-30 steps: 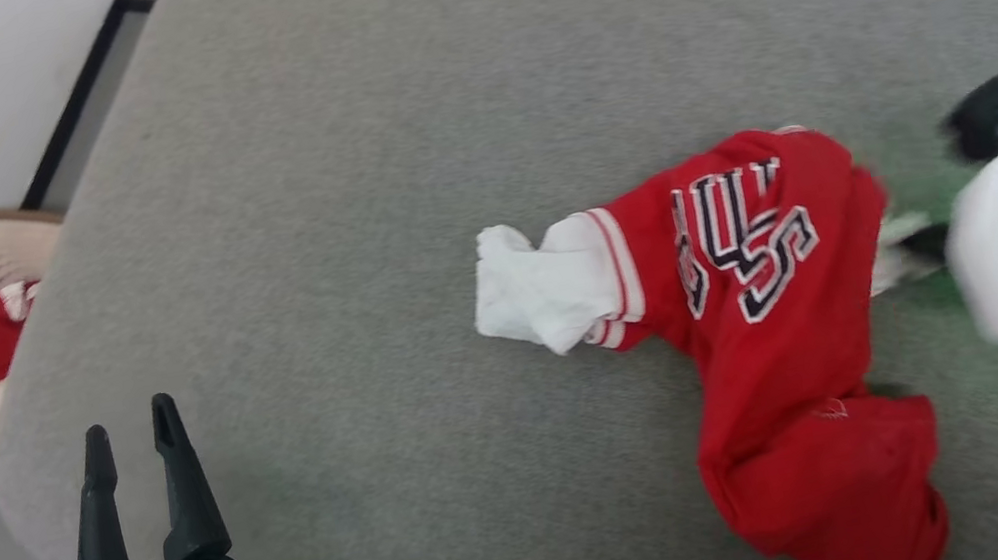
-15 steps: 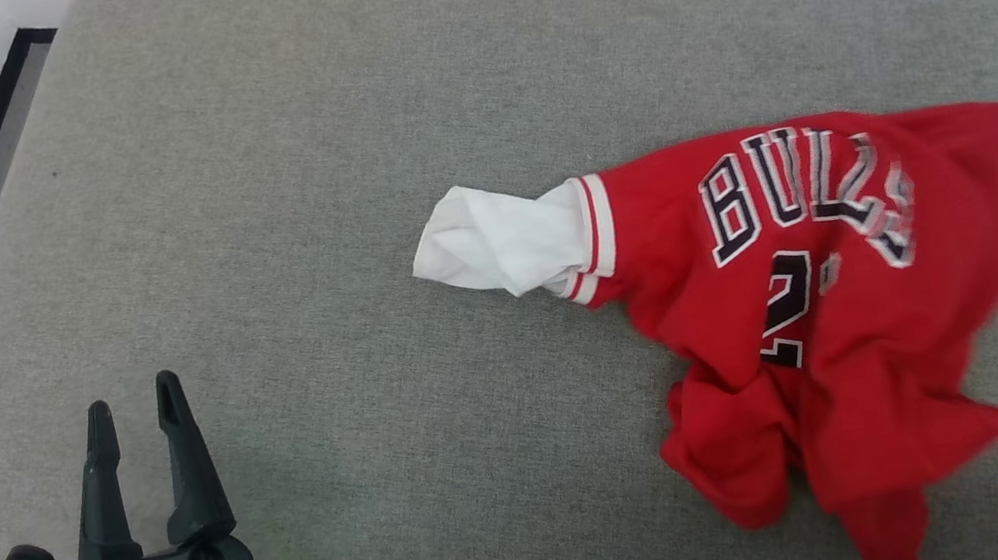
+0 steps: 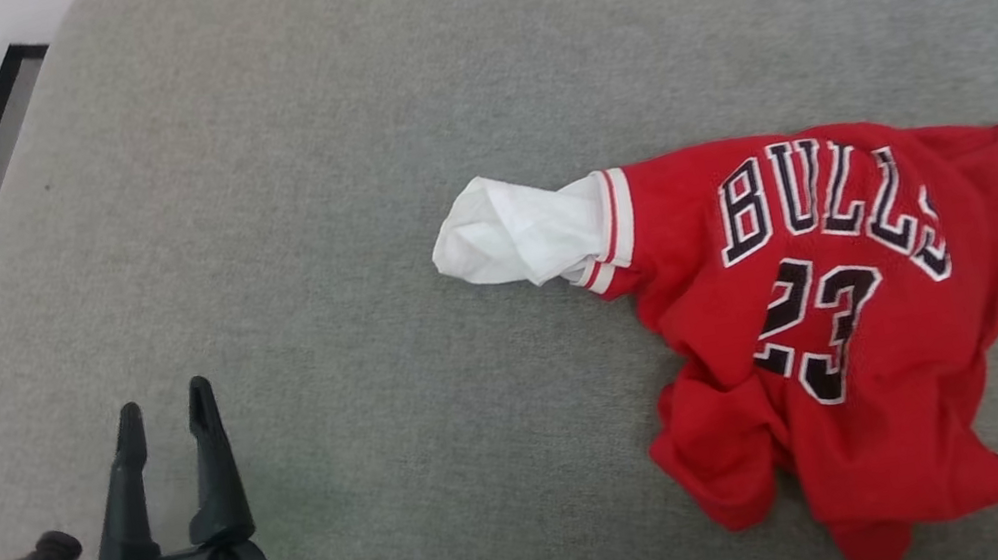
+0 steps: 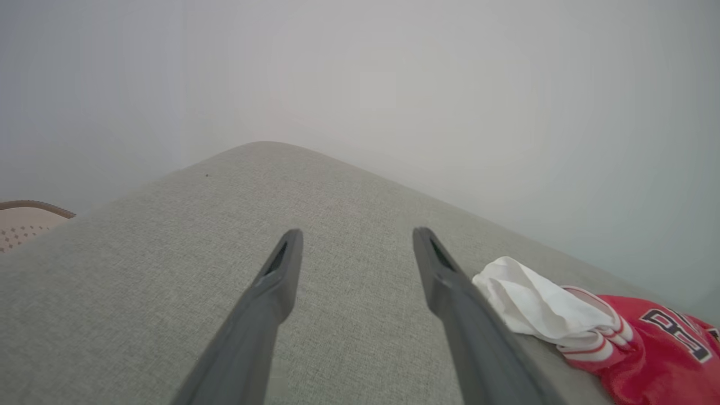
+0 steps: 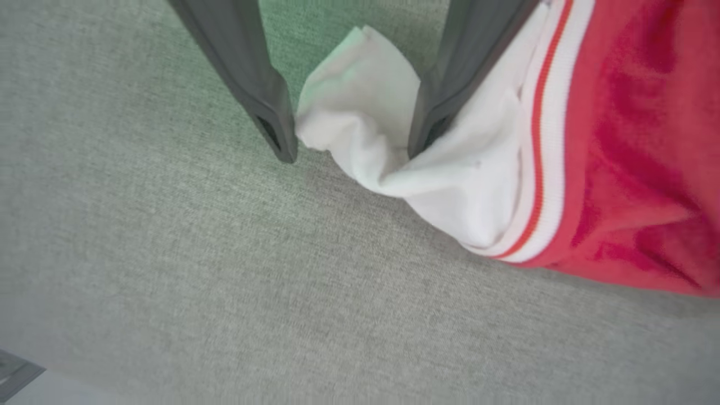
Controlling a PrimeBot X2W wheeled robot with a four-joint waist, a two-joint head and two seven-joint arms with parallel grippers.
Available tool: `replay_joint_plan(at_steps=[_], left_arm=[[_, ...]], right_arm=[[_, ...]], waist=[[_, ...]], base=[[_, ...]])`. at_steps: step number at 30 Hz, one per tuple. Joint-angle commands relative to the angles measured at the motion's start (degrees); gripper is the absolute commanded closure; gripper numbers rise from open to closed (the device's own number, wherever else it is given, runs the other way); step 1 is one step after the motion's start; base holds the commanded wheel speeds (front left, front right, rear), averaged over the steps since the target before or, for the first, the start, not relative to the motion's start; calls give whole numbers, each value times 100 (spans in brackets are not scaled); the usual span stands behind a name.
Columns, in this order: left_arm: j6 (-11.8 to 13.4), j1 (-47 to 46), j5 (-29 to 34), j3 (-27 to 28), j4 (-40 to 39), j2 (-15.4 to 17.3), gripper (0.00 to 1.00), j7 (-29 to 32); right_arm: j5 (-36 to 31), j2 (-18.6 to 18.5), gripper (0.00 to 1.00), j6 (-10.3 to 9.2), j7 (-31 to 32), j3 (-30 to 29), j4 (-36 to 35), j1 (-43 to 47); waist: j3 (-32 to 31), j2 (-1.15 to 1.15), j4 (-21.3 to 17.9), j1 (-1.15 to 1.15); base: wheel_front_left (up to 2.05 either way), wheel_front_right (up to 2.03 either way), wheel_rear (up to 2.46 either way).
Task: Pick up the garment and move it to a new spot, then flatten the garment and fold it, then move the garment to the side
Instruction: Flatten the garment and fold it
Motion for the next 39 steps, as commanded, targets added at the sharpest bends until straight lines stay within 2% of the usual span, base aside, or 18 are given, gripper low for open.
replay_joint_plan(at_steps=[1,12,19,27,32,36,39], left_arm=[[-22,-154,-170,-152,137,230,0,-29],[-22,-805,-574,-981,555,1398,0,8],[-21,-1552,-972,-1452,838,1913,0,646],[-21,-2525,-1374,-1917,1210,2242,0,2190],[29,-3038,-1611,-2149,1589,2254,0,3261],[226,-3398,-1709,-2358,1962,2228,0,4253],[498,-3613,-1730,-2545,2266,2202,0,5024]], right_arm=[[-54,67,0,-3,-172,10,-139,6],[-343,406,0,-3,-1192,-178,-988,407],[-914,903,0,-3,-2261,-577,-1542,856],[-2042,1773,0,-5,-3394,-1516,-2074,1518],[-2702,2421,0,-4,-3658,-2027,-2479,1979],[-2987,2861,0,-3,-3664,-2316,-2682,2273],[-3141,3077,0,-4,-3573,-2448,-2846,2424]], waist=[[-134,0,-130,0],[-449,0,-714,0],[-580,0,-1191,0],[-618,0,-1768,0],[-567,0,-2109,0],[-490,0,-2333,0],[-427,0,-2480,0]], base=[[0,0,0],[0,0,0],[0,0,0],[0,0,0],[0,0,0],[0,0,0],[0,0,0]])
